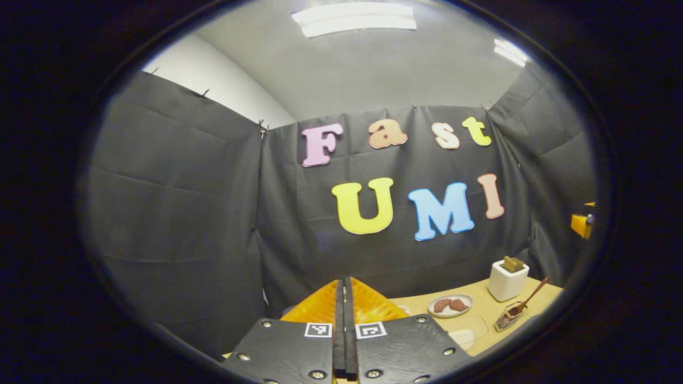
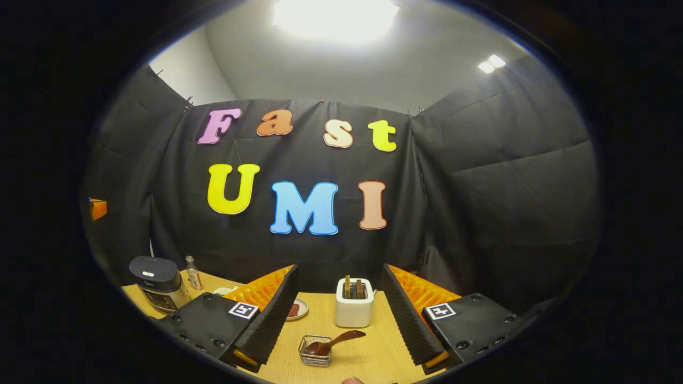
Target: Close the left gripper, press the button to open the rice cooker; take a wooden spoon from the chopstick holder with the right hand, scoop a spoonful of rice and pour it into the rice cooker, then put the wooden spoon back into the chopstick holder.
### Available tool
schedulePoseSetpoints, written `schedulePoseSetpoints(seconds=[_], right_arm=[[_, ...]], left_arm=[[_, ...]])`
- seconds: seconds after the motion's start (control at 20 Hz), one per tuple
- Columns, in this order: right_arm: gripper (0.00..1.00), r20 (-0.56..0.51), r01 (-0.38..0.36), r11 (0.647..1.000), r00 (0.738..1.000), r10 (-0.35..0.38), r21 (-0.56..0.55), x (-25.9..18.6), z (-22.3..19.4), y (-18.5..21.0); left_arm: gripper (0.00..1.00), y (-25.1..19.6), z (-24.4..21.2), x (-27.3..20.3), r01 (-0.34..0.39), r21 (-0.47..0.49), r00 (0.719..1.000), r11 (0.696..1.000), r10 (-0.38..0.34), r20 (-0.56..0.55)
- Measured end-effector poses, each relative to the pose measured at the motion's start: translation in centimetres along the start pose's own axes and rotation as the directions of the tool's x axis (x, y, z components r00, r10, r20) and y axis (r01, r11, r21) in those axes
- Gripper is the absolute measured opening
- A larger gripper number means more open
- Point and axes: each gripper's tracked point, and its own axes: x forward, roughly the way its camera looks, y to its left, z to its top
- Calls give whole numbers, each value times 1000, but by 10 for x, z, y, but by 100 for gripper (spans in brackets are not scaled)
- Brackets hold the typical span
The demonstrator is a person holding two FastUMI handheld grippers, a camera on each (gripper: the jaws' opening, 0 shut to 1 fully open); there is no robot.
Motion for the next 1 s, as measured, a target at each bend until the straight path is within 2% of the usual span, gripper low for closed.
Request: schedulePoseSetpoints(seconds=[0.1,0.45,0.6,0.75,1.0], right_arm=[[98,-1,-17,1000,1000,17,-14,1,-3,0],[98,5,-121,993,993,121,-17,4,-14,5],[98,-10,-143,990,990,143,-15,8,-23,7],[98,-9,-140,990,990,140,-2,10,-22,9],[97,-24,-87,996,996,87,1,22,-24,12]], left_arm=[[0,-2,-5,-2,-18,2,1000,1000,18,-12],[1,-5,6,1,-50,37,999,998,51,0],[1,5,6,15,-71,32,997,997,71,-11],[1,15,-2,36,-77,22,997,997,77,-23],[1,30,-39,77,-50,-10,994,999,49,-102]])
